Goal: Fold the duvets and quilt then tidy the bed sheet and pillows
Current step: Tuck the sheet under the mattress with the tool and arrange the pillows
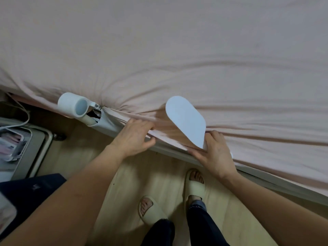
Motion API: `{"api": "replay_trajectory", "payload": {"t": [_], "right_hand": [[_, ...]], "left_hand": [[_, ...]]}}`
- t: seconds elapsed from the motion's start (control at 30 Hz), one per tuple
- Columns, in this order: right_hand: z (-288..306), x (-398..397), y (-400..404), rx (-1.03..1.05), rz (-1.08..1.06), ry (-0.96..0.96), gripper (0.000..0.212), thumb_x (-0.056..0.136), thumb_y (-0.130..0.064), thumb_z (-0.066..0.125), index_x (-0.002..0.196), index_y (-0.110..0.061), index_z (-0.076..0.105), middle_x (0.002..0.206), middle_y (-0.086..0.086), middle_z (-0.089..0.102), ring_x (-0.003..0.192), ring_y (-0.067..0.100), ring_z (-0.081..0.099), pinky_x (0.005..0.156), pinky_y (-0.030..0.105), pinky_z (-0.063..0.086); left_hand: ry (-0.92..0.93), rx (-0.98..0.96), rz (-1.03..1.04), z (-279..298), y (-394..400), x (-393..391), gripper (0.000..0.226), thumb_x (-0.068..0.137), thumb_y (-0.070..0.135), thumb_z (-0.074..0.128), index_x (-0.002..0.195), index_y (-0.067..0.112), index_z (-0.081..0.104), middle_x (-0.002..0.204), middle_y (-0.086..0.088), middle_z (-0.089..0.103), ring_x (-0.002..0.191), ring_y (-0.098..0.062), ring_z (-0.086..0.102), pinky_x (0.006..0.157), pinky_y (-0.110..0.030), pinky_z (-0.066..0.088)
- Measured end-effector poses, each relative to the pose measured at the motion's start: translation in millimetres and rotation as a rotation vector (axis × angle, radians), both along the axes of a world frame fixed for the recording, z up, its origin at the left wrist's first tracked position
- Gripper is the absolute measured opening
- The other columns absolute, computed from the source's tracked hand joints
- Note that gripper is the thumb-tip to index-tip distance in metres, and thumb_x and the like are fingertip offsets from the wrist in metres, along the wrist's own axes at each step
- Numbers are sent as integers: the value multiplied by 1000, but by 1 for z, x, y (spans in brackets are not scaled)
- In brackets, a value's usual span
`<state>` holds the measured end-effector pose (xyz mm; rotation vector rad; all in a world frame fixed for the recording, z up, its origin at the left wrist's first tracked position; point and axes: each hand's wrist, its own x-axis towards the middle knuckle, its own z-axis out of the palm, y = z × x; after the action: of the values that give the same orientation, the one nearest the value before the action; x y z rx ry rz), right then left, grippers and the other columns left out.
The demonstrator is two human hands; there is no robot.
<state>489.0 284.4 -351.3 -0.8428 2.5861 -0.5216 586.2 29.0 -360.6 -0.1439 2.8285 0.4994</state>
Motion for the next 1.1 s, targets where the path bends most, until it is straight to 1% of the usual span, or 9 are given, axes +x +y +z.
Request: {"api": "replay_trajectory", "payload": {"t": [0.07, 0.23, 0.37, 0.5, 0.6, 0.73, 0.83, 0.97, 1.1], "right_hand": [[-8, 0, 4, 75, 76, 58, 46, 62, -13, 82, 101, -6, 59, 101, 8, 55, 94, 28, 51, 72, 33, 42], [-2, -15, 16, 76, 213, 161, 44, 46, 17, 64, 83, -5, 55, 75, 10, 54, 58, 30, 53, 50, 25, 26], [-2, -19, 31, 181, 516, 123, 37, 61, 10, 61, 95, -7, 58, 83, 8, 57, 59, 28, 58, 42, 28, 38], [-9, -30, 29, 405, 572, 46, 37, 85, -9, 48, 121, -8, 53, 118, 10, 51, 88, 35, 61, 60, 36, 37], [-9, -32, 32, 418, 566, 18, 33, 84, -15, 54, 115, -7, 57, 116, 12, 55, 83, 37, 62, 60, 37, 42], [-6, -34, 30, 308, 540, -123, 42, 78, -19, 45, 115, -13, 64, 122, 2, 61, 103, 28, 62, 76, 30, 46], [5, -46, 25, 296, 626, 18, 33, 77, -13, 45, 103, -11, 66, 109, 2, 62, 88, 31, 64, 67, 30, 44], [20, -57, 26, 232, 686, -12, 37, 69, -7, 34, 88, -4, 66, 90, 11, 61, 65, 29, 61, 55, 29, 48], [37, -56, 27, 316, 700, -53, 40, 87, -22, 40, 122, -7, 52, 114, 10, 52, 79, 36, 61, 66, 36, 43]], "left_hand": [[-24, -24, -57, -3, -5, -2, 43, 76, 47, 49, 102, 18, 65, 100, 0, 67, 97, -23, 60, 87, -36, 38], [78, -120, -116, -9, -7, -1, 14, 72, 14, 71, 86, 13, 73, 95, -4, 66, 86, -30, 62, 75, -38, 49], [5, -78, -113, -10, 0, 3, 42, 79, 30, 35, 83, 17, 74, 83, -1, 73, 77, -27, 67, 72, -35, 52], [-75, -41, -104, -9, 0, -7, 58, 83, 37, 18, 105, 26, 71, 103, 3, 72, 98, -25, 63, 85, -36, 44], [-19, 3, -119, -12, -1, -8, 50, 86, 33, 25, 109, 25, 69, 107, 4, 69, 99, -24, 63, 84, -36, 46], [160, -8, -197, -16, -8, 9, 33, 86, 23, 37, 91, 15, 68, 93, -4, 69, 83, -27, 65, 71, -35, 51], [47, 77, -54, -4, -2, 2, 18, 90, 15, 38, 89, 15, 56, 77, -12, 64, 73, -35, 58, 68, -38, 45], [-165, 62, -80, 16, 3, -25, 20, 94, 32, 36, 101, 18, 49, 91, -4, 64, 86, -30, 58, 82, -37, 38], [-300, 71, -142, 23, 7, -33, 22, 81, 29, 55, 101, 19, 58, 107, -5, 65, 100, -27, 58, 82, -33, 44]]}}
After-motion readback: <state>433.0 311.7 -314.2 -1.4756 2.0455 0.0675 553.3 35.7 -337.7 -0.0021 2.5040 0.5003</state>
